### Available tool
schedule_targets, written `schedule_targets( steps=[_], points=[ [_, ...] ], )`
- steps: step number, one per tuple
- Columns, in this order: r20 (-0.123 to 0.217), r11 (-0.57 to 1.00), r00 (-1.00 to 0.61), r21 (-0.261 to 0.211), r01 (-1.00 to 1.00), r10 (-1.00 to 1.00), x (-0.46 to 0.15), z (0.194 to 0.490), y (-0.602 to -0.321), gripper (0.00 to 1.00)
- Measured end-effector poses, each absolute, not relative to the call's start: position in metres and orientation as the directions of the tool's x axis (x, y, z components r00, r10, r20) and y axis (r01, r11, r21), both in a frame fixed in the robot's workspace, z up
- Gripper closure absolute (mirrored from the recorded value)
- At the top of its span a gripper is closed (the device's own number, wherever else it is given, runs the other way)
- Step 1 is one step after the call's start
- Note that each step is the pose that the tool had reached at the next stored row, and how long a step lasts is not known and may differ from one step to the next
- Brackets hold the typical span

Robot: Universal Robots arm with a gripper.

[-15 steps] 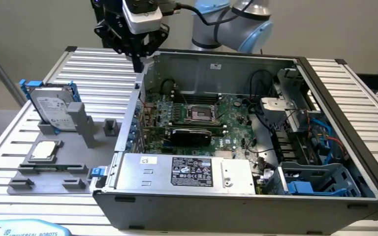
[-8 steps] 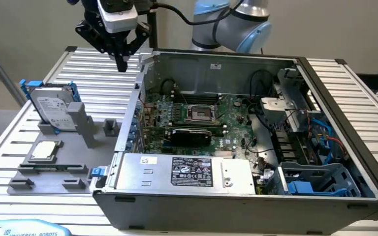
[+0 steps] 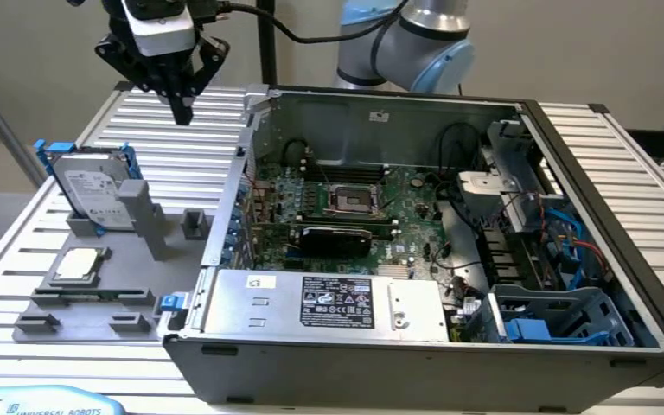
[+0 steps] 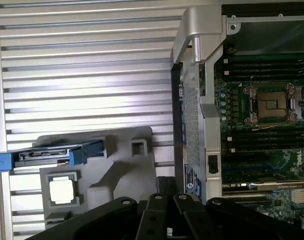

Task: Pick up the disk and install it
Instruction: 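Reach for the disk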

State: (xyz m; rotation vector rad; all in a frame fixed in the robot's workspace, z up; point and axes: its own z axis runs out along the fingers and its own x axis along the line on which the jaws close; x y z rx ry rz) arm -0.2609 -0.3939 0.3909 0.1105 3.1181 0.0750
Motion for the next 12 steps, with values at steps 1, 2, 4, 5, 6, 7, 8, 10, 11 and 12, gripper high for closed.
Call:
schedule_targets(
  steps=[1,2,4,5,6,7,8,10,11,12],
  points=[
    [-0.019,0.996,-0.997,0.049,0.07,0.071,-0.265,0.391,-0.393,0.89],
    [-0.019,0.996,-0.997,0.049,0.07,0.071,-0.27,0.39,-0.393,0.89],
    [-0.019,0.996,-0.997,0.049,0.07,0.071,-0.279,0.39,-0.392,0.89],
    [-0.019,0.996,-0.997,0.049,0.07,0.071,-0.284,0.39,-0.391,0.89],
    [-0.019,0.996,-0.997,0.049,0.07,0.071,-0.288,0.389,-0.391,0.89],
    [-0.019,0.996,-0.997,0.049,0.07,0.071,-0.293,0.389,-0.39,0.89],
    [-0.019,0.996,-0.997,0.049,0.07,0.071,-0.297,0.389,-0.389,0.89],
    [-0.019,0.996,-0.997,0.049,0.07,0.071,-0.307,0.388,-0.388,0.89],
    [-0.019,0.996,-0.997,0.049,0.07,0.071,-0.311,0.388,-0.388,0.89],
    [-0.019,0.996,-0.997,0.049,0.07,0.071,-0.316,0.387,-0.387,0.89]
  ],
)
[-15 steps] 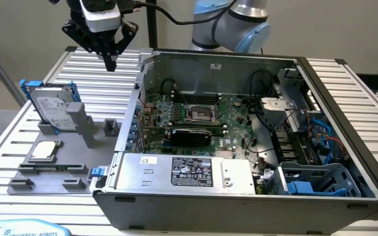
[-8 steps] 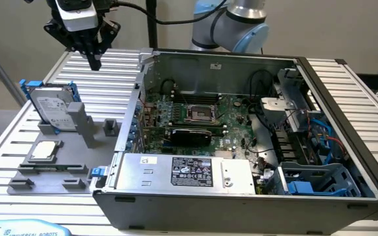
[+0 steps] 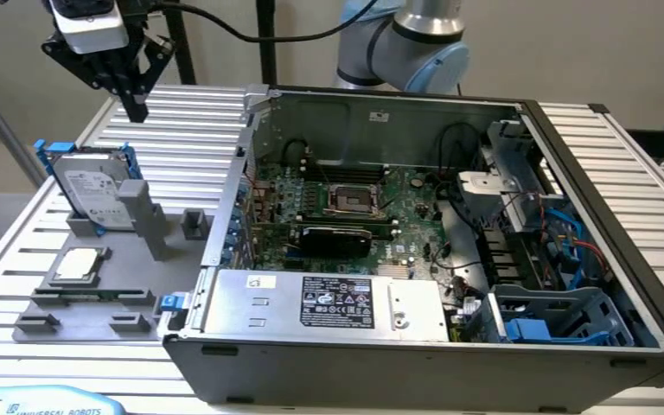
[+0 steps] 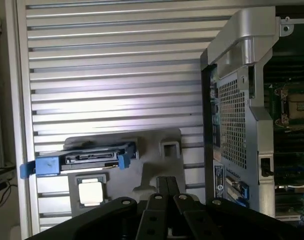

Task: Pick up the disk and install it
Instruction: 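Reach for the disk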

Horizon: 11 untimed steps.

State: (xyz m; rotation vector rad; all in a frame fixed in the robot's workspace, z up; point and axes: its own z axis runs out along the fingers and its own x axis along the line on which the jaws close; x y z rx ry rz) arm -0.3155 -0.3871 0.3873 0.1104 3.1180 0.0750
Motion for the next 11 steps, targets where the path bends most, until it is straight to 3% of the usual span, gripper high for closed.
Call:
schedule_targets(
  steps=[11],
  points=[
    [-0.019,0.996,-0.997,0.049,0.07,0.071,-0.365,0.382,-0.38,0.89]
  ],
)
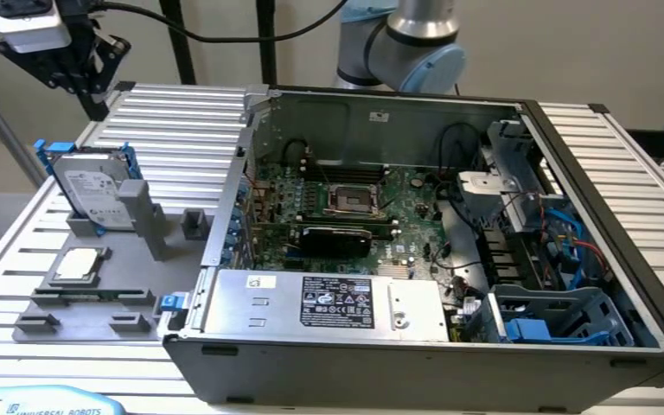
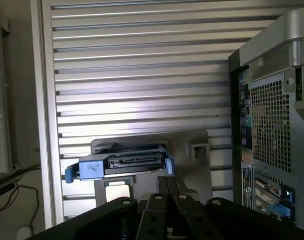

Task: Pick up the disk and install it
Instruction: 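Reach for the disk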

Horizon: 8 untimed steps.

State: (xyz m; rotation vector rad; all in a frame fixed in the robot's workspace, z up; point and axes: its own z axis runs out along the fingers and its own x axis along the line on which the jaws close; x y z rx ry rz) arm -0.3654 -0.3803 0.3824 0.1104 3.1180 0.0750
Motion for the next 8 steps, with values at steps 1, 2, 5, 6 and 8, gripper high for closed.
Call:
schedule_targets(
  steps=[1,2,5,6,8],
  points=[
    [-0.019,0.996,-0.997,0.049,0.07,0.071,-0.37,0.382,-0.38,0.89],
    [-0.019,0.996,-0.997,0.049,0.07,0.071,-0.375,0.381,-0.379,0.89],
    [-0.019,0.996,-0.997,0.049,0.07,0.071,-0.388,0.38,-0.377,0.89],
    [-0.019,0.996,-0.997,0.049,0.07,0.071,-0.393,0.379,-0.376,0.89],
    [-0.019,0.996,-0.997,0.049,0.07,0.071,-0.402,0.378,-0.375,0.89]
  ],
)
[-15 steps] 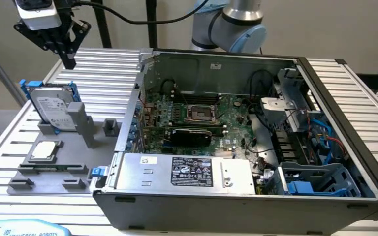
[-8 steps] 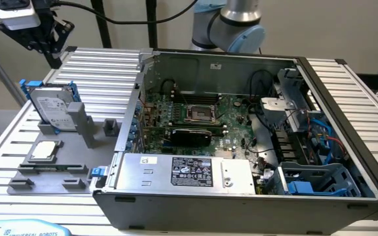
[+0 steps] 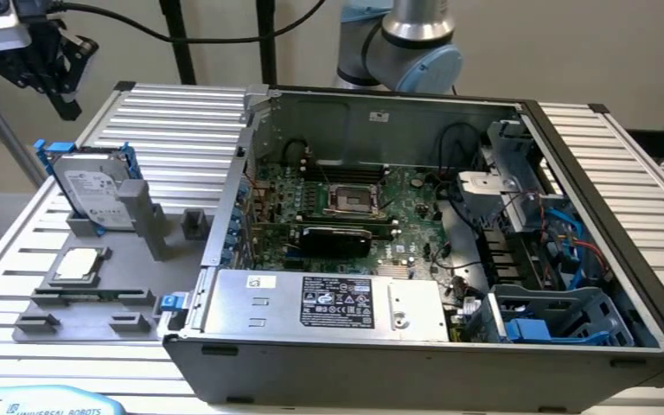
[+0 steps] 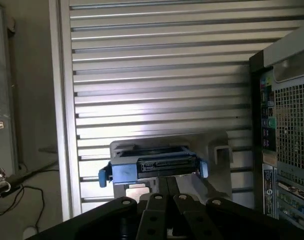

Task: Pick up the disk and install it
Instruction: 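Reach for the disk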

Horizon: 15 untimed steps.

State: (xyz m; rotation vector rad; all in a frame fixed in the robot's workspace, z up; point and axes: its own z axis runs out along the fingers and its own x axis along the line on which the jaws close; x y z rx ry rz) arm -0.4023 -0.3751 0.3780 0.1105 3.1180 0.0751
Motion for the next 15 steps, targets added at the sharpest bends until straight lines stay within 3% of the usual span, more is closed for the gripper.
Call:
schedule_targets(
  steps=[15],
  points=[
    [-0.019,0.999,-1.0,0.049,0.015,0.015,-0.434,0.371,-0.372,0.89]
  ],
)
